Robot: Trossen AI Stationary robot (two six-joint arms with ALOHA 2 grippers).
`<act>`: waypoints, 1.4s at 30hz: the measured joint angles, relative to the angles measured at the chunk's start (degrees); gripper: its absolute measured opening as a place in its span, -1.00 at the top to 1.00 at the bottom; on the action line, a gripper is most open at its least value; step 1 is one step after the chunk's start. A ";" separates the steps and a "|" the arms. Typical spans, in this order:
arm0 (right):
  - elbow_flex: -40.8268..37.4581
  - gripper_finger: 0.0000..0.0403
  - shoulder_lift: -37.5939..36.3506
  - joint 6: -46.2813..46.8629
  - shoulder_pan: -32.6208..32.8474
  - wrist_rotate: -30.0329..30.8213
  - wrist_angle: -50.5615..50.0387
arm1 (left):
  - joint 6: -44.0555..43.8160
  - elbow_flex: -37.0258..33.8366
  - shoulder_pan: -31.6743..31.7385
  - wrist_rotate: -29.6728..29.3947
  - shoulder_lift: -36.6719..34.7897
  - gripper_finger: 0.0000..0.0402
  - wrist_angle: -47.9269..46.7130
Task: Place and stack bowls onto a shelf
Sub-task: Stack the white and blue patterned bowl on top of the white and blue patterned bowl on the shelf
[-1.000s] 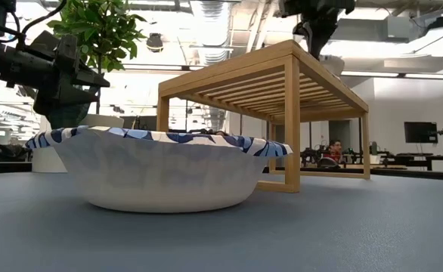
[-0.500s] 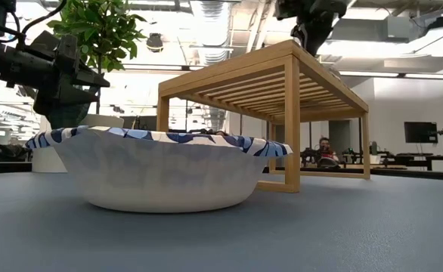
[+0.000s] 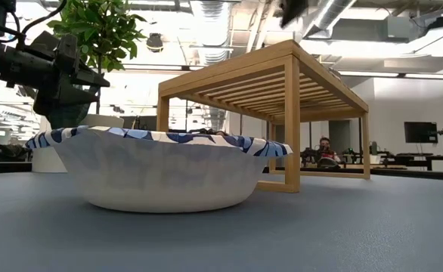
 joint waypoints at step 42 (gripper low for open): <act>-0.07 0.03 35.54 -18.85 35.48 -0.90 18.16 | -14.06 0.00 0.00 -2.54 1.14 -0.26 -0.20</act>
